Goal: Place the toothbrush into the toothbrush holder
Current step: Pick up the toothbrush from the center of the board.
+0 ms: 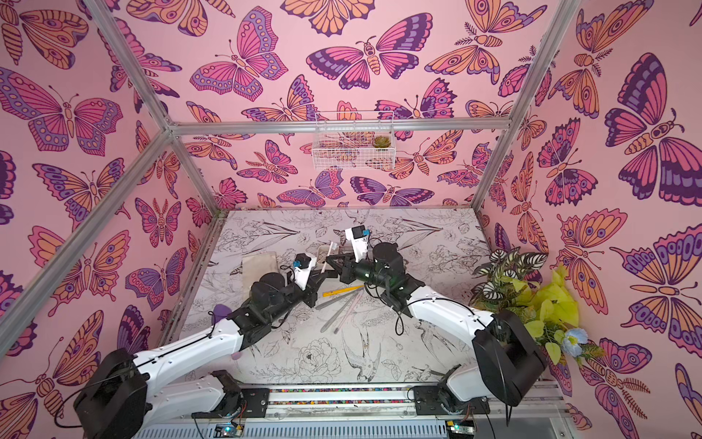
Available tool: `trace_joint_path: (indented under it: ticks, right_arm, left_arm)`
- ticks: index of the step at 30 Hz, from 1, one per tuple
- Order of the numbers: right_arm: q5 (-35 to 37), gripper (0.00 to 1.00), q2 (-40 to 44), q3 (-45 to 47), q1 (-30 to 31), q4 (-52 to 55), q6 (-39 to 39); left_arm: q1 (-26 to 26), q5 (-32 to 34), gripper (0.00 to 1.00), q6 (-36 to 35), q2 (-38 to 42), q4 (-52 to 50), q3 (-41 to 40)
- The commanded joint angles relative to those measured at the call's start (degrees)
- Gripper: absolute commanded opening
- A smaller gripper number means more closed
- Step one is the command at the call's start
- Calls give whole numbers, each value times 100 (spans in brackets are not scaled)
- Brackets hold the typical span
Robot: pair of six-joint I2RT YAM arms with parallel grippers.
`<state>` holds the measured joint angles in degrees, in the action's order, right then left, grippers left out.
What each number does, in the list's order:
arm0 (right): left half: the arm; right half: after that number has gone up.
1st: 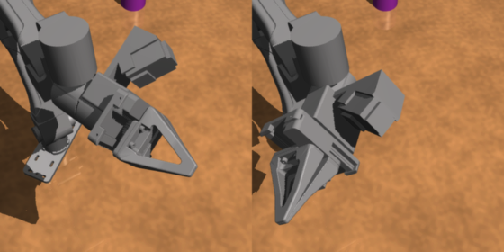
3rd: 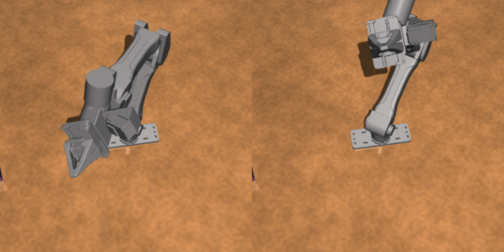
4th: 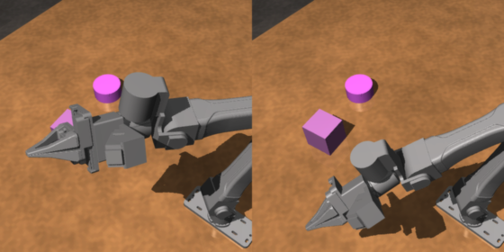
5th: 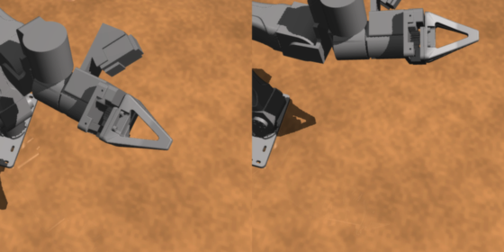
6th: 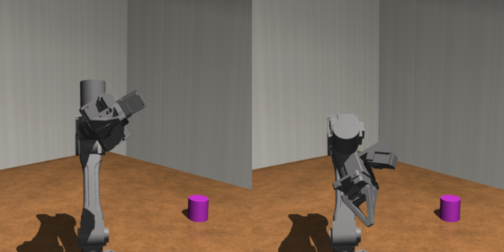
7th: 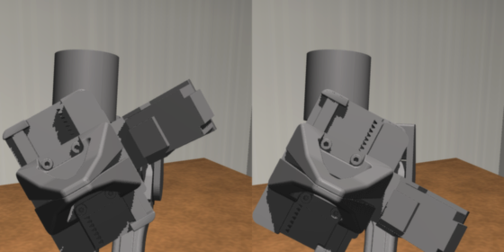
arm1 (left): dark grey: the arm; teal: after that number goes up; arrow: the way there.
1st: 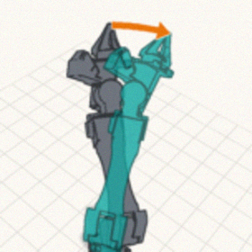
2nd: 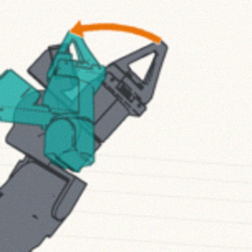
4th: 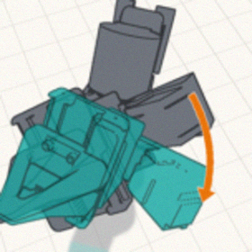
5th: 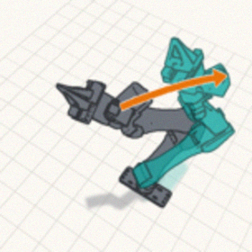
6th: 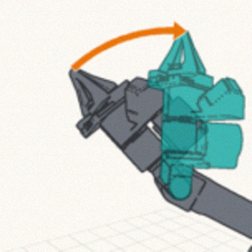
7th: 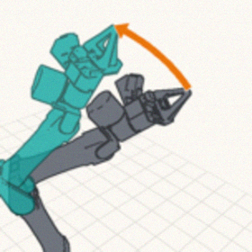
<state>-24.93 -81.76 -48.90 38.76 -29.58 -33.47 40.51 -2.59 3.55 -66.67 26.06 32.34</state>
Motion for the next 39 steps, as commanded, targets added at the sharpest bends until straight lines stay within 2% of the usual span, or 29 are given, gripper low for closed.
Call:
trace_joint_path:
  ticks: [1, 6, 8, 10, 17, 18, 21, 25, 29, 33, 35, 39]
  right_arm:
    - [-37, 15, -101, -238, 18, -135, -18]
    - [-18, 28, -143, -295, 18, -172, -19]
    - [-40, 21, -163, -301, 17, -214, -29]
    - [14, 0, -174, -310, 22, -166, -21]
    - [91, 0, -190, -313, 20, -58, -14]
    - [122, 0, -187, -317, 25, -22, 6]
    - [265, 0, -230, -446, 18, 216, 147]
    - [400, 0, -397, -940, 17, 849, 497]
    - [501, 0, -511, -1259, 25, 1011, 659]
    - [666, 0, -645, -1541, 22, 1161, 833]
    - [857, 0, -737, -1699, 21, 1282, 1000]
    - [1213, 0, -1148, -2175, 24, 1523, 1402]
  left_arm:
    - [69, -472, 0, -48, 32, 153, -65]
    - [69, -471, 0, -45, 58, 129, -105]
    - [71, -454, 0, -54, 80, 115, -111]
    - [66, -406, 0, -51, 112, 112, -133]
    - [68, -195, 0, -27, 234, 113, -199]
    - [69, -172, 5, -22, 247, 110, -209]
    - [71, -32, 37, -44, 303, -38, -202]
    - [69, 54, 57, -87, 430, -171, -218]
    - [70, 188, 58, -34, 582, -173, -313]
    - [71, 582, 68, 2, 745, -219, -389]
    - [65, 1079, 70, 101, 837, -267, -452]
    - [62, 2527, 73, 533, 1021, -548, -570]
